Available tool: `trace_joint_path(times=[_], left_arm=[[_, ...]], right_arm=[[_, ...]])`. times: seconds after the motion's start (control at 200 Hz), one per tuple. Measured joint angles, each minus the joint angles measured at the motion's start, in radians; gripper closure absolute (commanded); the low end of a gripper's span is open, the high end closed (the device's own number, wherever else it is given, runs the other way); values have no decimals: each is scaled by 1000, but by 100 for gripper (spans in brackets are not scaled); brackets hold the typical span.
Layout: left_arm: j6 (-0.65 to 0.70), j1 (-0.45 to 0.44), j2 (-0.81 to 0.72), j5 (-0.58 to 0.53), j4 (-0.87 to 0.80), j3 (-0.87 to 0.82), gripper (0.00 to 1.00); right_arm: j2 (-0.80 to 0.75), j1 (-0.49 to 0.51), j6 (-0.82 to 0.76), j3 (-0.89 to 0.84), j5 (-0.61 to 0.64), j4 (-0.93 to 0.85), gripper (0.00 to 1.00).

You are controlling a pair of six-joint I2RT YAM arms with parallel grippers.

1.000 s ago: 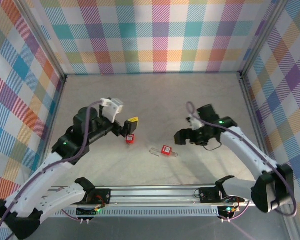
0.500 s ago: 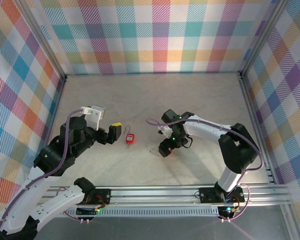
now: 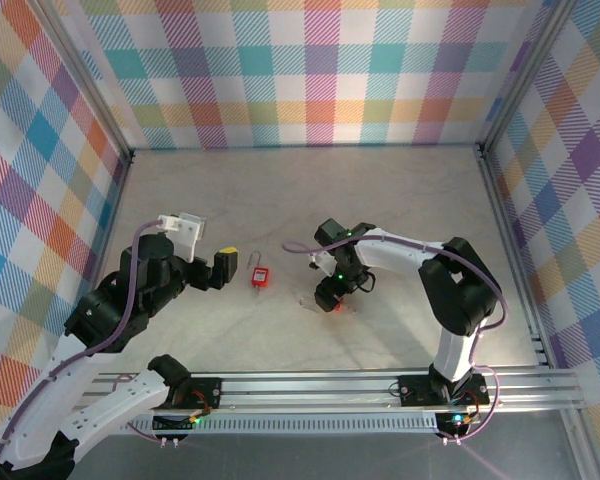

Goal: Unlock with the key

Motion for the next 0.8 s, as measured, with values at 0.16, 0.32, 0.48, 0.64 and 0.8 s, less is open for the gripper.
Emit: trace_joint_path(times=[0.16, 0.32, 0.48, 0.64, 0.8], left_arm=[[0, 0, 0, -10, -6, 0, 0], [4, 0, 2, -16, -6, 0, 0], [4, 0, 7, -18, -16, 6, 0], [5, 0, 7, -18, -21, 6, 0], [13, 0, 8, -18, -21, 6, 0]], right_arm=[[10, 9, -4, 1, 3, 3, 23], [24, 13, -3, 3, 19, 12, 32], [27, 12, 21, 4, 27, 21, 52], [29, 12, 51, 8, 25, 27, 64], [29, 12, 80, 11, 21, 31, 71]])
